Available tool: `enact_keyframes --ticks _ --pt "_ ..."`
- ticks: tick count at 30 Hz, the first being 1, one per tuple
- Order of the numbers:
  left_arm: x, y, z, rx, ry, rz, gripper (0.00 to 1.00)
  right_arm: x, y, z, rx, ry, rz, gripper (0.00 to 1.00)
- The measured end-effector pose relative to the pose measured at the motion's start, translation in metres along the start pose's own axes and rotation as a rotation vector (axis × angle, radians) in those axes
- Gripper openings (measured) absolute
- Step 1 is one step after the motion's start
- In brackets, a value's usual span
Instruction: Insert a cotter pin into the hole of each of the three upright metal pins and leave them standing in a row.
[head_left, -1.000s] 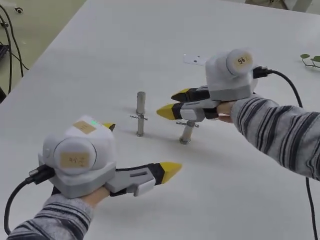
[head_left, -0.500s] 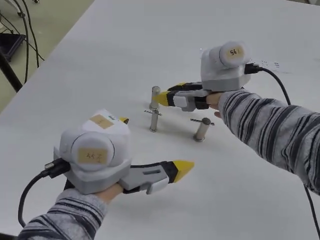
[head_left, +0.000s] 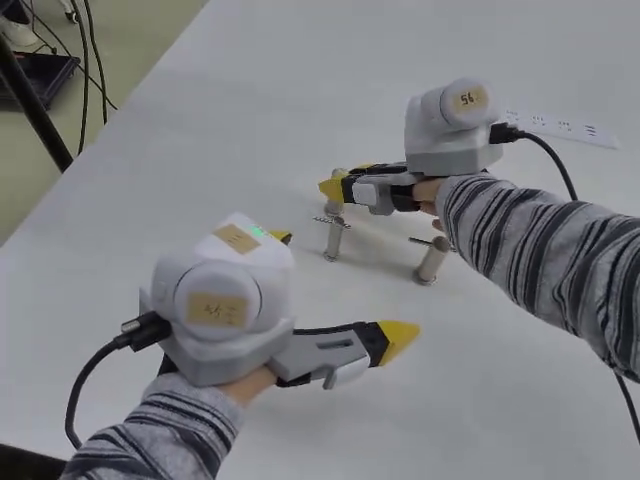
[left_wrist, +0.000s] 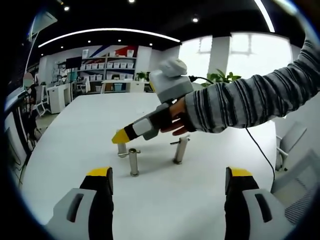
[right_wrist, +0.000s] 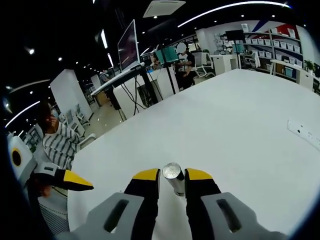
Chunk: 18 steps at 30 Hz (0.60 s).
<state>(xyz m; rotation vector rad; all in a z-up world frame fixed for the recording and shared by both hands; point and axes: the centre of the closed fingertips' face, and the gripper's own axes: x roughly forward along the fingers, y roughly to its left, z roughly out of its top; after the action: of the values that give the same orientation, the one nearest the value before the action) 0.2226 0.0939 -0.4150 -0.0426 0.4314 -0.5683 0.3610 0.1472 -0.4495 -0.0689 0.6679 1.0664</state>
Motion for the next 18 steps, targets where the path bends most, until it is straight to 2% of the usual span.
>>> enact_keyframes --ticks 5,10,12,16,18 --pt "0.001 -0.001 0.0 0.002 0.004 -0.003 0.91 0.001 -0.002 0.002 -0.012 -0.004 -0.009 0.12" --pt "0.001 -0.001 -0.001 0.004 0.008 -0.005 0.9 0.001 -0.003 0.004 -0.082 -0.001 -0.026 0.11" --pt "0.001 -0.002 -0.002 0.004 0.01 -0.007 0.9 -0.001 -0.007 0.005 -0.11 -0.004 -0.054 0.09" --pt "0.002 -0.002 -0.003 0.008 0.016 -0.008 0.9 -0.005 -0.01 0.005 -0.072 -0.009 -0.057 0.08" --pt "0.002 -0.002 -0.003 0.01 0.016 -0.008 0.9 -0.01 -0.011 0.004 -0.08 -0.007 -0.064 0.08"
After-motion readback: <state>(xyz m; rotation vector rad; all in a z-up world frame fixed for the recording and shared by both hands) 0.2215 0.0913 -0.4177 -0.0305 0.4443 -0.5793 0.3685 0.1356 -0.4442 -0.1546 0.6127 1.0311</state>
